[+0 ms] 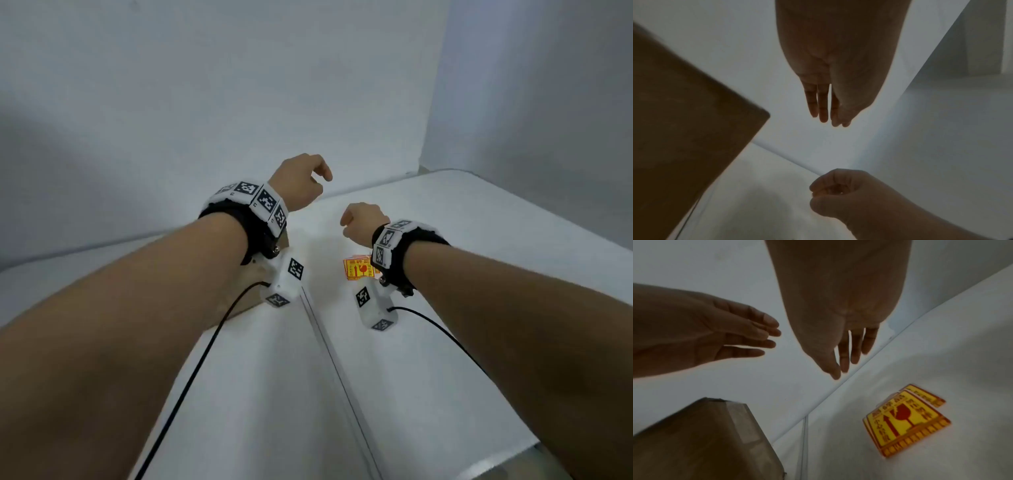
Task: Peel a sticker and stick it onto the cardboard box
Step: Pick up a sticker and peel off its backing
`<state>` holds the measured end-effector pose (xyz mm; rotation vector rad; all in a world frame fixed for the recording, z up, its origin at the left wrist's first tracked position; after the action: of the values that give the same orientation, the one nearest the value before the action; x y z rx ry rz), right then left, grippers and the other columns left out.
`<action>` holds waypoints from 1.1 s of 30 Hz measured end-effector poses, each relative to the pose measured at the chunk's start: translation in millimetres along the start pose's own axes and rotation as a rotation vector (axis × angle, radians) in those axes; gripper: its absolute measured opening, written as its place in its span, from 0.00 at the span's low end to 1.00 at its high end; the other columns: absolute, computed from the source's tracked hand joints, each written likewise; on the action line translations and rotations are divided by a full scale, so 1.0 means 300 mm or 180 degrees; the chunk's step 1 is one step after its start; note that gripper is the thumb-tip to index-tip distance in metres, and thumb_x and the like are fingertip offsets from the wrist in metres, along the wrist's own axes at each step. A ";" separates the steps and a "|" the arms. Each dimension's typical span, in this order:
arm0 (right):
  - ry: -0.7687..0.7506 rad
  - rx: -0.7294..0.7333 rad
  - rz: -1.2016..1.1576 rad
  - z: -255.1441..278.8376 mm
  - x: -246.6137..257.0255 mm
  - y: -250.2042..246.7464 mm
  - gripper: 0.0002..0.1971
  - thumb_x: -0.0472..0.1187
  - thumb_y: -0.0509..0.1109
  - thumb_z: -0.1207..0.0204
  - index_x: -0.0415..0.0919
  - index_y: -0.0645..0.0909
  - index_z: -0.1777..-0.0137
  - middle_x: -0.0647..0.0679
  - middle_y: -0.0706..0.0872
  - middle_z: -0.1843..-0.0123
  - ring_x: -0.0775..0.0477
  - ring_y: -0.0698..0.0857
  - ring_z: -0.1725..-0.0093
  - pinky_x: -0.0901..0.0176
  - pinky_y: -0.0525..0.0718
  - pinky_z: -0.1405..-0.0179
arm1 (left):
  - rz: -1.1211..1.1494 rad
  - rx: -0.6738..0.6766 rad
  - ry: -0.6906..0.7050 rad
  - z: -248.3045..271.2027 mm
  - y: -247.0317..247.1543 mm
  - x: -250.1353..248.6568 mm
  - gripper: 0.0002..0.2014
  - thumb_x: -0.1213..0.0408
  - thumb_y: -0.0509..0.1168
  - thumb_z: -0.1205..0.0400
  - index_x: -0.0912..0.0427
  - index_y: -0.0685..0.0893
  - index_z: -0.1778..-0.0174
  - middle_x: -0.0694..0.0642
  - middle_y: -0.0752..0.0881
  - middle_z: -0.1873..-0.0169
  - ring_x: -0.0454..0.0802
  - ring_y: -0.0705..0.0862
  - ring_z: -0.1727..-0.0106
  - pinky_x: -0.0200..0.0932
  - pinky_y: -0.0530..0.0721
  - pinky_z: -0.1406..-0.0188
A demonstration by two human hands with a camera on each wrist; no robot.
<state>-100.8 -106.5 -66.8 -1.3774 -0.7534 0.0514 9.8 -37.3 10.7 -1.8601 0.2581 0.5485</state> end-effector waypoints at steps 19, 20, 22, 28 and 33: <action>0.0417 0.0285 0.0059 0.124 -0.151 0.085 0.22 0.35 0.69 0.25 0.30 0.80 0.30 0.35 0.84 0.31 0.40 0.84 0.31 0.47 0.83 0.33 | 0.0678 0.0026 -0.0222 0.258 0.051 0.007 0.13 0.70 0.61 0.21 0.55 0.85 0.45 0.48 0.83 0.39 0.37 0.79 0.64 0.16 0.71 0.76; 0.0455 0.0195 -0.0058 0.127 -0.161 0.083 0.22 0.33 0.69 0.25 0.29 0.80 0.31 0.34 0.84 0.32 0.40 0.84 0.31 0.47 0.83 0.33 | 0.0711 0.0038 -0.0251 0.263 0.054 0.006 0.12 0.70 0.61 0.21 0.55 0.85 0.45 0.47 0.83 0.40 0.37 0.78 0.65 0.16 0.71 0.77; 0.0519 0.0021 -0.0324 0.129 -0.182 0.077 0.20 0.32 0.69 0.26 0.27 0.82 0.34 0.33 0.86 0.35 0.39 0.86 0.34 0.47 0.84 0.35 | 0.0769 0.0094 -0.0329 0.272 0.063 0.001 0.12 0.69 0.61 0.21 0.55 0.85 0.45 0.46 0.83 0.42 0.37 0.78 0.66 0.20 0.71 0.77; 0.0459 -0.0351 -0.1081 0.157 -0.243 0.057 0.09 0.36 0.70 0.26 0.38 0.89 0.48 0.41 0.91 0.43 0.45 0.87 0.46 0.62 0.77 0.59 | 0.0970 0.0205 -0.0521 0.295 0.105 -0.017 0.12 0.68 0.62 0.22 0.52 0.85 0.47 0.46 0.84 0.43 0.47 0.82 0.56 0.36 0.78 0.62; 0.0610 -0.0534 -0.1566 0.179 -0.300 0.036 0.12 0.37 0.71 0.25 0.42 0.89 0.44 0.42 0.90 0.41 0.44 0.87 0.43 0.64 0.79 0.51 | 0.1016 0.0261 -0.0611 0.309 0.123 -0.023 0.11 0.67 0.63 0.21 0.51 0.84 0.46 0.43 0.82 0.50 0.49 0.82 0.55 0.35 0.76 0.65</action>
<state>-193.0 -98.5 -116.9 -1.2971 -0.9295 -0.5331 -34.9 35.6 -41.3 -1.6827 0.4461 0.9162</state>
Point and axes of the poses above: each hand's wrist, its own z-axis away from the middle knuckle, its own y-axis out of the palm, x = y × z, the point moved 4 cm from there along -z, towards the middle knuckle
